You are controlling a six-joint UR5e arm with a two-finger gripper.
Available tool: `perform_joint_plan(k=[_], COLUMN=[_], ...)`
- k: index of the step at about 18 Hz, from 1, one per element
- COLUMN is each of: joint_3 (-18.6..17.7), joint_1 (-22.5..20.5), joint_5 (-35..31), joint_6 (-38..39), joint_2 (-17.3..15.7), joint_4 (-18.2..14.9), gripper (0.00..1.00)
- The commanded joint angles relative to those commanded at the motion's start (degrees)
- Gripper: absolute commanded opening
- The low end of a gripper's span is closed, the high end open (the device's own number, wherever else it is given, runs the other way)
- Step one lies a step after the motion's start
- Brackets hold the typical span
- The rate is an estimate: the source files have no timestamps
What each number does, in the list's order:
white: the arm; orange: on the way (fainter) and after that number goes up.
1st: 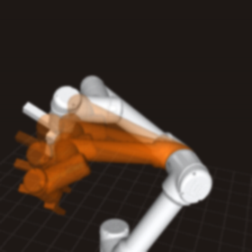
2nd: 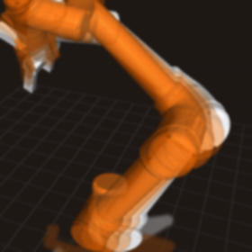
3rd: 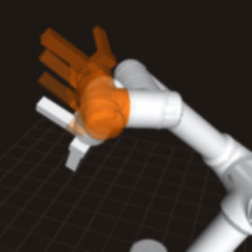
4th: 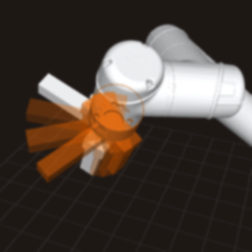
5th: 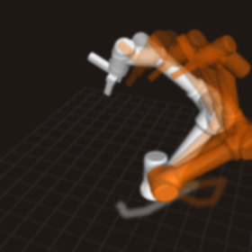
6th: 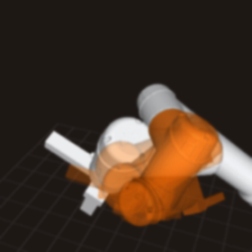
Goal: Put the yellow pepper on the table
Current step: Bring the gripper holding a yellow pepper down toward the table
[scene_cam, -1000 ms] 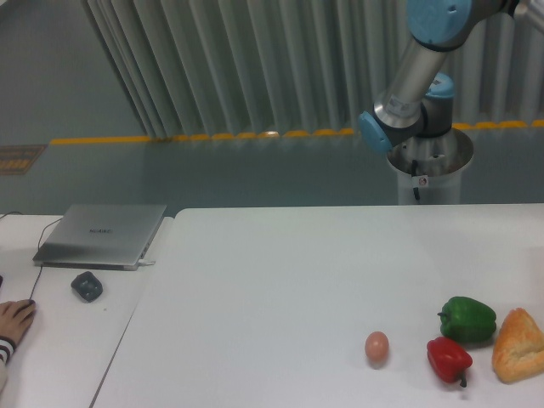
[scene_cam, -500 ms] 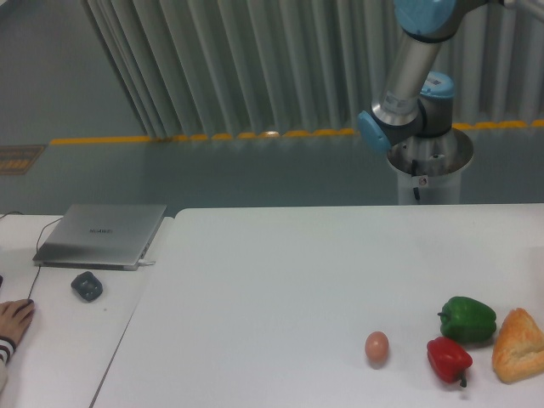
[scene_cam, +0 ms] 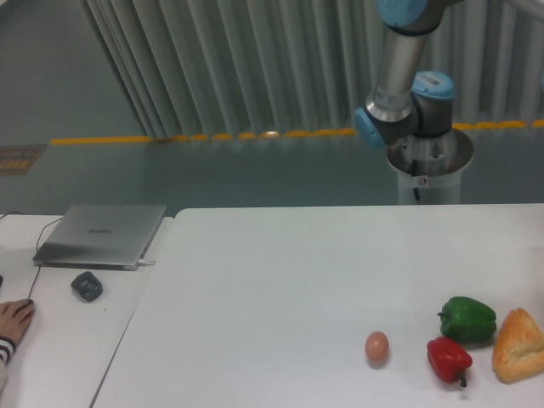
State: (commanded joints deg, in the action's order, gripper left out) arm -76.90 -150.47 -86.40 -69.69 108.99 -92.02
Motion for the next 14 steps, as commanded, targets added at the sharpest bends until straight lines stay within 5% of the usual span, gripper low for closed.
perform_joint_plan(k=[3, 14], joint_3=[-1.4, -10.0], joint_1=[2.1, 3.4], joint_5=[-0.3, -0.8], joint_6=[-0.9, 0.0], joint_2=[-0.1, -0.1], joint_4=[0.3, 10.3], gripper=[0.42, 0.45])
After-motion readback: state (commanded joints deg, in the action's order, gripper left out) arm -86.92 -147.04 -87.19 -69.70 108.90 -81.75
